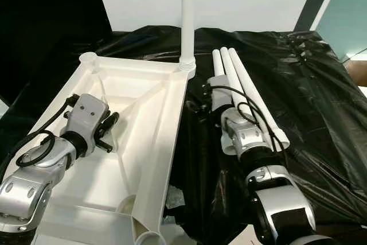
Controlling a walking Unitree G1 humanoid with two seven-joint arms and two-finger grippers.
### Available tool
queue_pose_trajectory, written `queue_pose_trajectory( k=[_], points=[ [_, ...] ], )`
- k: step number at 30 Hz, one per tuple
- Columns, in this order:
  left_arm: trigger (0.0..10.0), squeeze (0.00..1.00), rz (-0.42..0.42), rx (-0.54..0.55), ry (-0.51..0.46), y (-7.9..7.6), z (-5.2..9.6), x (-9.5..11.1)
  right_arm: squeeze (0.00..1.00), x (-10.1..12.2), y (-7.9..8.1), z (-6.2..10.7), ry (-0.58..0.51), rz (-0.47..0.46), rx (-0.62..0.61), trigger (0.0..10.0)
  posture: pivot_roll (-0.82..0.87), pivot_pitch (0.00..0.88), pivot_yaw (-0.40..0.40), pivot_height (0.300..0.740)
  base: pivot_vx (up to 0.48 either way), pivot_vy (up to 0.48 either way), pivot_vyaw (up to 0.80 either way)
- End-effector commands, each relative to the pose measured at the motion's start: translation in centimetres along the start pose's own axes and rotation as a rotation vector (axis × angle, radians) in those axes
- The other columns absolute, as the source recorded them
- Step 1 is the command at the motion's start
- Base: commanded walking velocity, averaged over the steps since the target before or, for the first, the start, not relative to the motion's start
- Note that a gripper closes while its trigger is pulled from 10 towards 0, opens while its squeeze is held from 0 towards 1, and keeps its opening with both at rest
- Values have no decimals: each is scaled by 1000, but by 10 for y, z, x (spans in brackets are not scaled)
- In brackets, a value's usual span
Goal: Building children table
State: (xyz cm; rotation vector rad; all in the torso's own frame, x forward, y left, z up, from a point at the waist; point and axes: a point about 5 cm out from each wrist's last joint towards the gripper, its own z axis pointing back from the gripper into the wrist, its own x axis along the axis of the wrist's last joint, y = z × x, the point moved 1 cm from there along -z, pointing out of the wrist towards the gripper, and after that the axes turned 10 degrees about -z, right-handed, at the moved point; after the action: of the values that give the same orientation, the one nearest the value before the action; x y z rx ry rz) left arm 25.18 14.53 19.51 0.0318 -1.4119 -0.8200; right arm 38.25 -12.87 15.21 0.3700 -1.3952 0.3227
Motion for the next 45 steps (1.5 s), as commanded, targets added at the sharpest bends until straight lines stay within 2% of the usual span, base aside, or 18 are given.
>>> queue_pose_trajectory(
  k=[1, 6, 7, 8, 9, 12, 15, 20, 24, 26, 27, 28, 29, 34, 35, 40, 41, 45],
  points=[
    [10000, 0, 25, -194, -121, -21, 10, 12, 0, 3, -9, 6, -16, -10, -23, 10000, 159, 77, -12, 740, 0, 0, 0],
    [10000, 0, 35, -236, -143, -25, 14, 13, 0, 4, -11, 8, -22, -8, -27, 10000, 159, 79, -12, 740, 0, 0, 0],
    [10000, 0, 42, -299, -165, -32, 20, 13, 0, 5, -14, 10, -28, -4, -33, 10000, 159, 79, -12, 740, 0, 0, 0],
    [10000, 0, 34, -454, -136, -44, 34, 3, 0, 1, -19, 14, -18, 10, -44, 10000, 159, 79, -12, 740, 0, 0, 0],
    [10000, 0, 34, -454, -136, -44, 34, 3, 0, 1, -19, 14, -18, 10, -44, 10000, 159, 79, -12, 740, 0, 0, 0],
    [10000, 0, 25, -551, -84, -50, 49, -8, 0, -1, -20, 17, -14, 14, -39, 10000, 150, 76, -15, 740, 0, 0, 0],
    [10000, 0, 17, -569, -61, -49, 57, -11, 0, -1, -17, 20, -26, 8, -12, 10000, 152, 73, -16, 740, 0, 0, 0],
    [10000, 0, -33, -556, 100, -39, 78, -32, 0, -6, -4, 31, -48, 37, 103, 10000, 160, 64, -21, 740, 0, 0, 0],
    [10000, 0, -27, -593, 128, -42, 90, -36, 0, -7, -4, 34, -43, 41, 112, 10000, 169, 57, -25, 740, 0, 0, 0],
    [10000, 0, -27, -593, 128, -42, 90, -36, 0, -7, -4, 34, -43, 41, 112, 10000, 169, 57, -25, 740, 0, 0, 0],
    [10000, 298, 4, -610, 142, -42, 95, -39, 0, -7, -4, 34, -41, 44, 113, 10000, 170, 56, -24, 740, 0, 0, 0],
    [10000, 298, 4, -610, 142, -42, 95, -39, 0, -7, -4, 34, -41, 44, 113, 10000, 170, 56, -24, 740, 0, 0, 0],
    [10000, 1000, 52, -638, 148, -44, 101, -41, 0, -7, -5, 35, -38, 48, 113, 10000, 169, 55, -24, 740, 0, 0, 0],
    [10000, 1000, 70, -636, 124, -43, 110, -39, 0, -8, -4, 37, -32, 51, 117, 10000, 166, 56, -26, 740, 0, 0, 0],
    [10000, 0, 58, -640, 126, -44, 113, -39, 0, -8, -4, 38, -31, 53, 119, 10000, 167, 58, -24, 740, 0, 0, 0],
    [10000, 0, 54, -659, 135, -48, 116, -39, 0, -8, -4, 39, -29, 55, 122, 10000, 167, 58, -24, 740, 0, 0, 0],
    [10000, 0, 56, -683, 154, -54, 120, -42, 0, -8, -5, 40, -27, 53, 119, 10000, 166, 64, -23, 740, 0, 0, 0],
    [10000, 0, 66, -717, 192, -61, 128, -47, 0, -8, -8, 42, -24, 57, 110, 10000, 170, 69, -25, 740, 0, 0, 0]
  ],
)
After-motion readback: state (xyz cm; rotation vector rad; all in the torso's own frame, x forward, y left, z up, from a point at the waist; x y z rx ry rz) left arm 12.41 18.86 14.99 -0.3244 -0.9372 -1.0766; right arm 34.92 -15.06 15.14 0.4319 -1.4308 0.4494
